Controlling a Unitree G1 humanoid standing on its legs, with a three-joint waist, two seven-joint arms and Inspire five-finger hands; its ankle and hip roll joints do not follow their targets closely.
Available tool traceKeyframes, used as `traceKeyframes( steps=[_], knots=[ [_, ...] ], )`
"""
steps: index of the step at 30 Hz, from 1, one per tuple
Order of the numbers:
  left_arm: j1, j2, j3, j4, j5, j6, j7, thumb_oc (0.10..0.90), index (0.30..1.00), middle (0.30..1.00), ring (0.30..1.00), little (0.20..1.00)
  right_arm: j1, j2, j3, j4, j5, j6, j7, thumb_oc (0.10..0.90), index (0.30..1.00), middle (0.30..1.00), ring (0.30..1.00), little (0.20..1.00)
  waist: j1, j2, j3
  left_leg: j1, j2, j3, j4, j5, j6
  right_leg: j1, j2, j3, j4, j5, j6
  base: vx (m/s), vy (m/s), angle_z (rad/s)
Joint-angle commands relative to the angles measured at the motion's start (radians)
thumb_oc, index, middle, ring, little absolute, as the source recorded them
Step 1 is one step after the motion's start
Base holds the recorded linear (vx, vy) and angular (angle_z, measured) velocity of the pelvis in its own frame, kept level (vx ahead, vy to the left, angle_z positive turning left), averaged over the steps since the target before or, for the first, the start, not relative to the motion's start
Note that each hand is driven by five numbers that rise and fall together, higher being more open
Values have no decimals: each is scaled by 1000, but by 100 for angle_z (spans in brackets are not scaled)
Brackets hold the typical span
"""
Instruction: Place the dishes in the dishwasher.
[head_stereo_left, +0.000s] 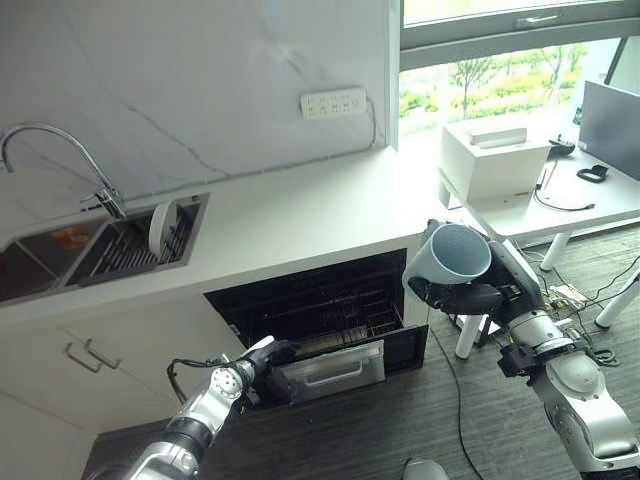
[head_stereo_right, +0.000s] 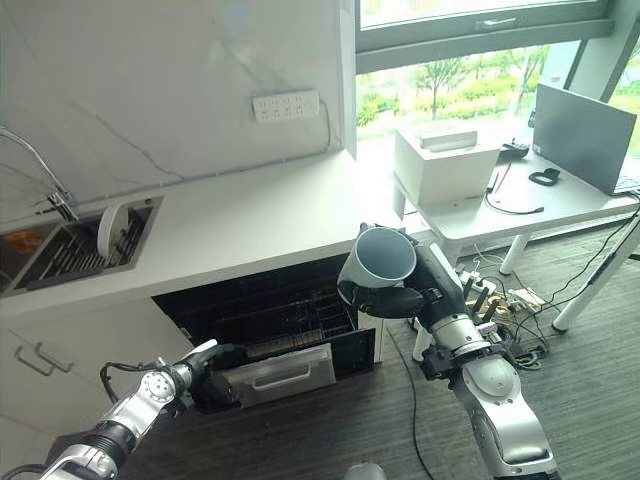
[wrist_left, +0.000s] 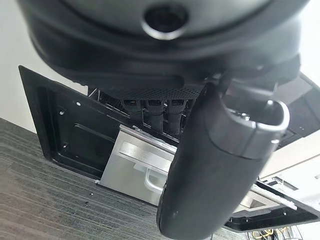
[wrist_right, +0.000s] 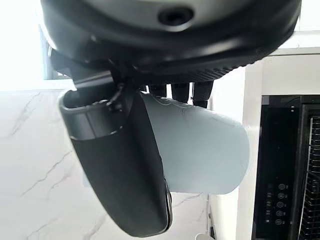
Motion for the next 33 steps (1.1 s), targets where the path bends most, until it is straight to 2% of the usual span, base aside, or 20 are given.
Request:
traceKeyframes(
  steps=[1,3,4,6,7,9,10,12,14,15,19,22,33],
  knots=[
    [15,-46,-64,103,46,39,-123,800,900,900,900,900,-135,-14,-67,-118,34,-74,25,400,300,300,300,300,-46,-10,69,-6,-6,-15,113,-218,46,83,34,4,16,-189,70,8,-1,-7],
    [21,-59,-76,146,49,40,-147,800,900,900,900,900,-136,-16,-68,-120,39,-69,33,400,300,300,300,300,-51,-11,69,-6,-7,-13,113,-219,46,81,35,7,16,-189,71,4,-2,-14],
    [25,-85,-82,206,23,57,-204,800,900,900,900,900,-136,-16,-65,-128,43,-60,46,400,300,300,300,300,-58,-12,69,-7,-5,-7,113,-220,47,78,36,10,16,-190,72,-2,-3,-22],
    [28,-96,-88,231,27,57,-218,800,900,900,900,900,-136,-14,-64,-129,42,-58,52,400,300,300,300,300,-62,-12,70,-7,-5,-4,113,-220,47,77,38,12,16,-190,71,3,1,-14],
    [37,-105,-97,264,46,65,-271,800,900,900,900,900,-138,-12,-69,-128,42,-49,69,400,300,300,300,300,-67,-11,70,-5,-5,-1,113,-221,47,78,39,14,16,-192,71,10,7,-6],
    [41,-111,-107,279,63,66,-297,800,900,900,900,900,-139,-12,-69,-129,41,-45,75,400,300,300,300,300,-69,-10,69,-5,-4,1,113,-221,47,78,40,15,16,-193,71,14,16,-7],
    [52,-116,-130,303,91,82,-397,800,900,900,900,900,-145,-16,-70,-133,43,-35,86,400,300,300,300,300,-74,-6,70,-5,-4,3,113,-221,46,79,41,17,16,-195,70,15,27,-13],
    [57,-121,-143,310,109,96,-460,800,900,900,900,900,-150,-17,-69,-136,41,-28,88,400,300,300,300,300,-76,-3,70,-5,-4,3,113,-222,46,78,41,18,16,-196,70,7,29,-14],
    [65,-119,-170,315,153,110,-571,800,900,900,900,900,-157,-21,-68,-135,35,-19,93,400,300,300,300,300,-77,2,71,-7,-5,3,113,-222,45,78,40,18,16,-198,70,7,47,-5],
    [79,-112,-211,307,200,107,-687,800,900,900,900,900,-168,-23,-64,-137,26,-5,93,400,300,300,300,300,-77,10,73,-7,-7,2,113,-223,45,79,39,17,16,-200,71,8,49,3],
    [106,-99,-266,252,241,105,-818,800,900,900,900,900,-177,-22,-55,-130,12,0,93,400,300,300,300,300,-74,19,75,-7,-9,1,113,-226,45,84,36,13,16,-205,73,8,34,-4],
    [120,-80,-290,188,230,100,-887,800,900,900,900,900,-178,-19,-56,-130,4,2,96,400,300,300,300,300,-70,23,77,-8,-11,-2,113,-228,46,86,33,10,16,-207,74,3,9,4],
    [138,-13,-296,-25,212,95,-991,800,900,900,900,900,-165,-7,-73,-130,-15,5,85,400,300,300,300,300,-40,23,79,-16,-17,-24,113,-229,48,95,24,-11,16,-209,76,5,-6,7]
  ],
)
